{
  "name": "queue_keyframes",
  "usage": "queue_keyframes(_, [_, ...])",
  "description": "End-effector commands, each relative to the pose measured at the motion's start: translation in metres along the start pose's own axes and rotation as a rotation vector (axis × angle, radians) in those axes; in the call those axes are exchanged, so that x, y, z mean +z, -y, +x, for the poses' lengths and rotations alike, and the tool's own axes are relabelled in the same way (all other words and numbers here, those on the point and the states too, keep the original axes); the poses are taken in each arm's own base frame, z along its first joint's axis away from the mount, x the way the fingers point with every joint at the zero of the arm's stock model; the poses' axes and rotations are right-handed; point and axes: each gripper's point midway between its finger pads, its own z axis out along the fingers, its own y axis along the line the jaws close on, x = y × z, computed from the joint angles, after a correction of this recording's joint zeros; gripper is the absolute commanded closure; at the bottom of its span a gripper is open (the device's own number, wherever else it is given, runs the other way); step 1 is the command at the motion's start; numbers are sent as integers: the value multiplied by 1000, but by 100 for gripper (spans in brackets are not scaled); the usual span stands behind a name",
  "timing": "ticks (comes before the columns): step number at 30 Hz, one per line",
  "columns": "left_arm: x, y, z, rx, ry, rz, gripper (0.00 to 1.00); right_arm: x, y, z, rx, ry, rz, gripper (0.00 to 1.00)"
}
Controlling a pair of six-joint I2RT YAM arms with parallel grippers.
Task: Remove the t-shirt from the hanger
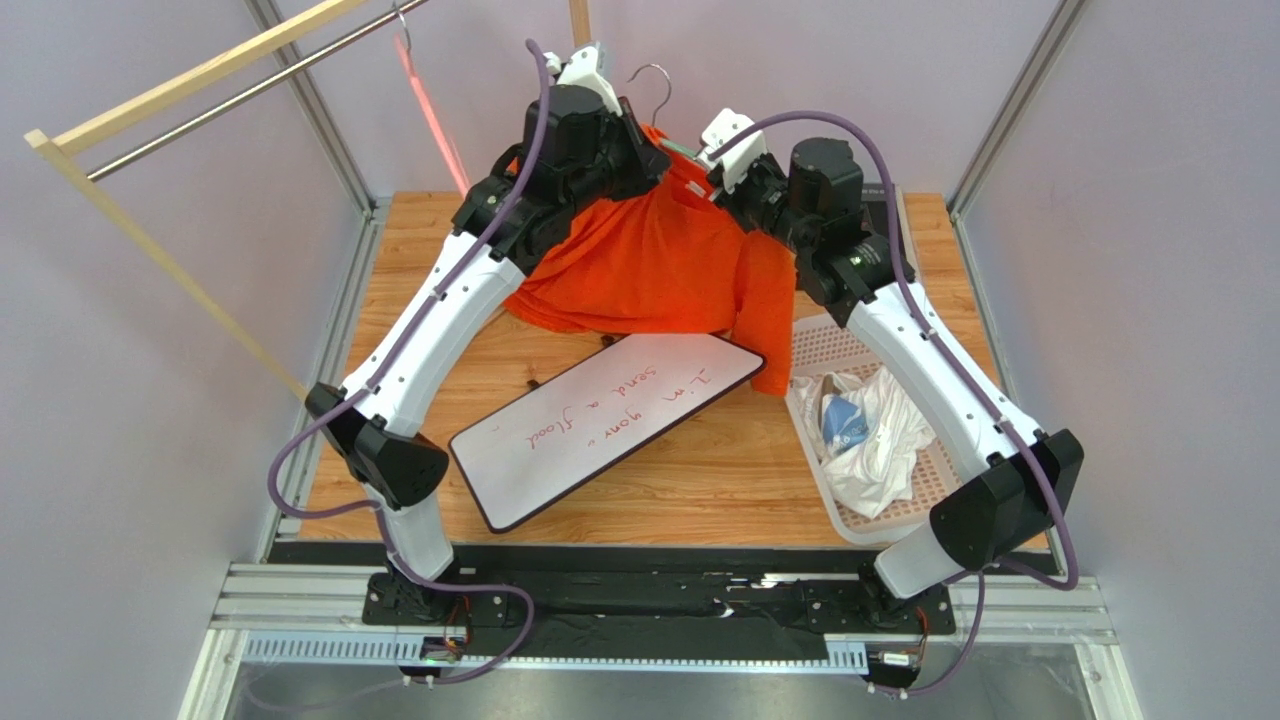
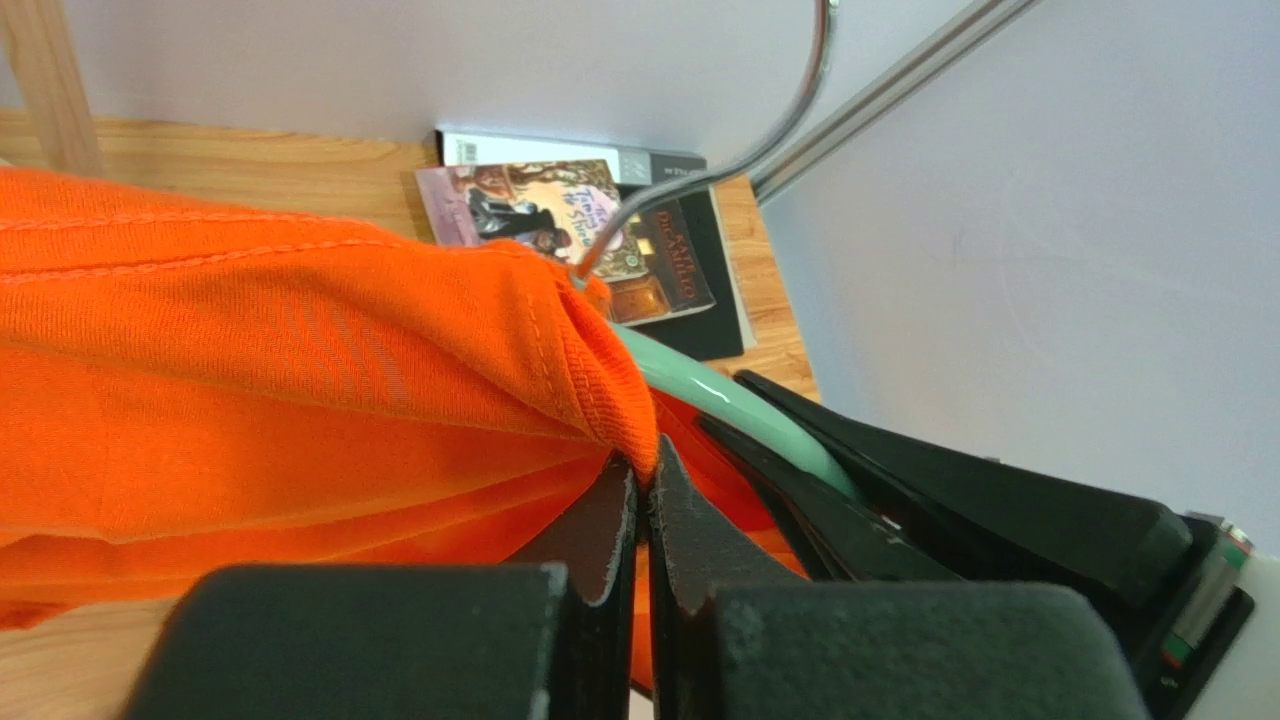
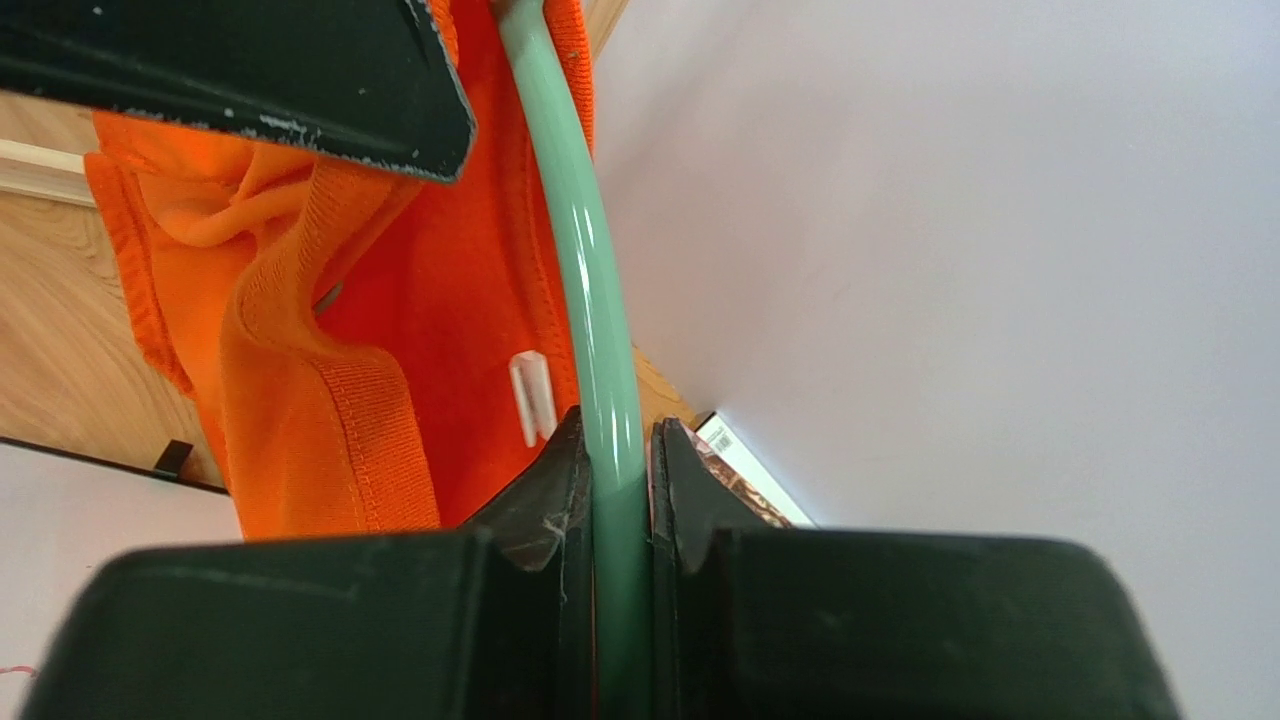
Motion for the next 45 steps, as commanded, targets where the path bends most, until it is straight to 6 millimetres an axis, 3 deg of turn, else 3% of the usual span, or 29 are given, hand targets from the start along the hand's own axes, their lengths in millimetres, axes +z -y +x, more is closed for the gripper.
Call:
queue_keyframes(1, [-35, 27, -22, -25, 54, 101, 100, -7, 28, -61, 30, 170, 90, 100])
queue_keyframes(5, [-42, 5, -17, -42, 43, 31, 98, -10, 27, -68, 52, 193, 81, 100])
queue_keyframes(6, [-44, 1, -17, -49, 40, 23, 85, -12, 26, -68, 54, 196, 78, 100])
queue_keyframes(8, [-50, -8, -27, -82, 53, 10, 71, -16, 28, -71, 54, 204, 86, 100])
queue_keyframes(9, [-52, -9, -31, -89, 62, 11, 57, -17, 28, -71, 53, 204, 86, 100])
queue_keyframes(10, [-53, -12, -37, -95, 74, 10, 53, -20, 27, -72, 51, 207, 84, 100])
queue_keyframes(14, [-56, 8, -61, -77, 136, 103, 46, -24, 19, -74, 41, 219, 45, 100])
queue_keyframes(18, [-58, 32, -91, -59, 207, 177, 47, -27, 11, -72, 47, 221, 14, 100])
queue_keyframes(20, [-46, 35, -88, -36, 192, 195, 49, -29, 9, -72, 47, 224, 1, 100])
queue_keyframes(21, [-49, 42, -97, -29, 211, 215, 53, -29, 8, -72, 52, 226, -2, 100])
queue_keyframes(26, [-33, 48, -94, 58, 203, 262, 56, -31, 6, -73, 52, 232, -11, 100])
queue_keyframes(30, [-28, 50, -90, 89, 194, 281, 52, -32, 5, -74, 51, 237, -15, 100])
queue_keyframes(41, [-8, 46, -77, 57, 157, 285, 51, -31, 1, -76, 41, 247, -33, 100])
queue_keyframes(45, [-3, 46, -74, 40, 146, 288, 59, -30, -2, -79, 27, 250, -36, 100])
